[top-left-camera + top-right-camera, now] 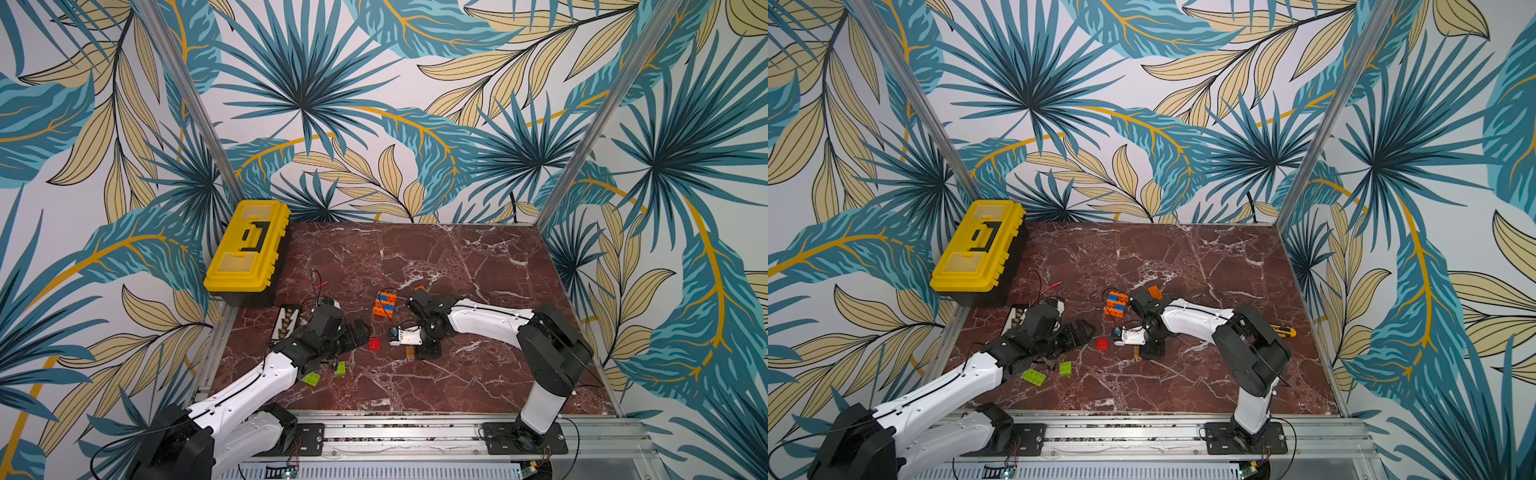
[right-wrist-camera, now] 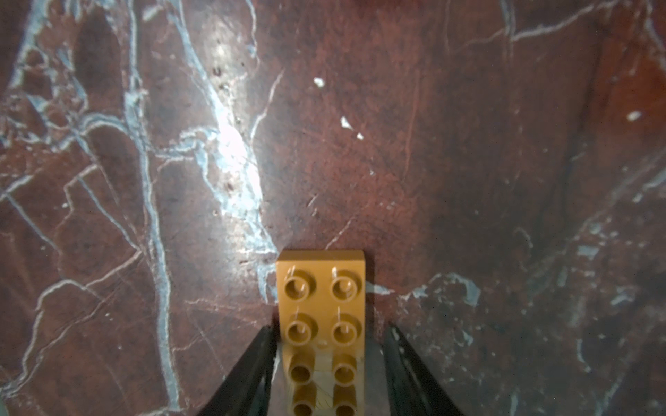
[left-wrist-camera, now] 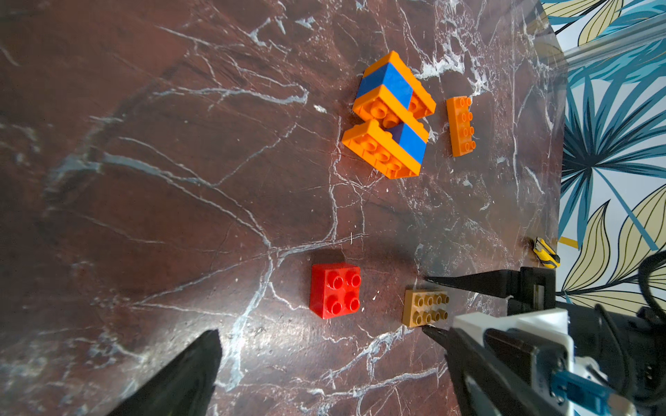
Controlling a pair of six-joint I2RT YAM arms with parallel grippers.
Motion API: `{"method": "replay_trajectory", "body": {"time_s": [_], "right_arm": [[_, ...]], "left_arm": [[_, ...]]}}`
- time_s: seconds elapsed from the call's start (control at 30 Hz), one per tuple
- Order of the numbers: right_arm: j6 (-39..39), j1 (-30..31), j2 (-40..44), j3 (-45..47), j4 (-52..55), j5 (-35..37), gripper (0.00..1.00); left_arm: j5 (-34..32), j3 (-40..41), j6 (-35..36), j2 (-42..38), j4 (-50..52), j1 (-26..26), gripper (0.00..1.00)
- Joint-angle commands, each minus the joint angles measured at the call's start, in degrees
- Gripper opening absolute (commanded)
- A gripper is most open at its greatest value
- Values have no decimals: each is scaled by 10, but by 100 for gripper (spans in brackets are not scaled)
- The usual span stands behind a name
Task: Assemble the number 5 with lego
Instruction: Place the lego brick at the center of the board.
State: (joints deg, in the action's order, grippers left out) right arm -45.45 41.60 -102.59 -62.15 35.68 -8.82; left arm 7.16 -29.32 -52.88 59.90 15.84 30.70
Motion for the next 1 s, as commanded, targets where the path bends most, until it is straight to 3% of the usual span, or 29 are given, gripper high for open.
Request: {"method": "replay_trajectory", "body": {"time_s": [0.0, 0.1, 0.23, 0.3, 0.47, 0.6, 0.77, 0.97], "right_arm": [[6, -2, 20, 2, 10, -12, 53], [42, -1, 57, 13, -16, -16, 58], [177, 0, 117, 29, -93, -18, 62], [269, -1, 138, 33, -131, -24, 62], [593, 0, 159, 36, -199, -9, 60], [763, 9, 135, 29, -197, -1, 58], [863, 41, 73, -25, -118, 59, 59], [894, 102, 23, -70, -84, 110, 59]], "left_arm": [[5, -28, 9, -4, -8, 2, 100], [2, -28, 10, -5, -7, 2, 100], [-9, -28, 9, -9, -5, 2, 100], [-20, -29, 9, -12, 4, 2, 100], [-73, -31, 6, -40, 49, 1, 100], [-127, -13, -11, -78, 65, 1, 100], [-171, 15, -30, -138, 72, 1, 100], [-199, 20, -28, -176, 103, 0, 100]]}}
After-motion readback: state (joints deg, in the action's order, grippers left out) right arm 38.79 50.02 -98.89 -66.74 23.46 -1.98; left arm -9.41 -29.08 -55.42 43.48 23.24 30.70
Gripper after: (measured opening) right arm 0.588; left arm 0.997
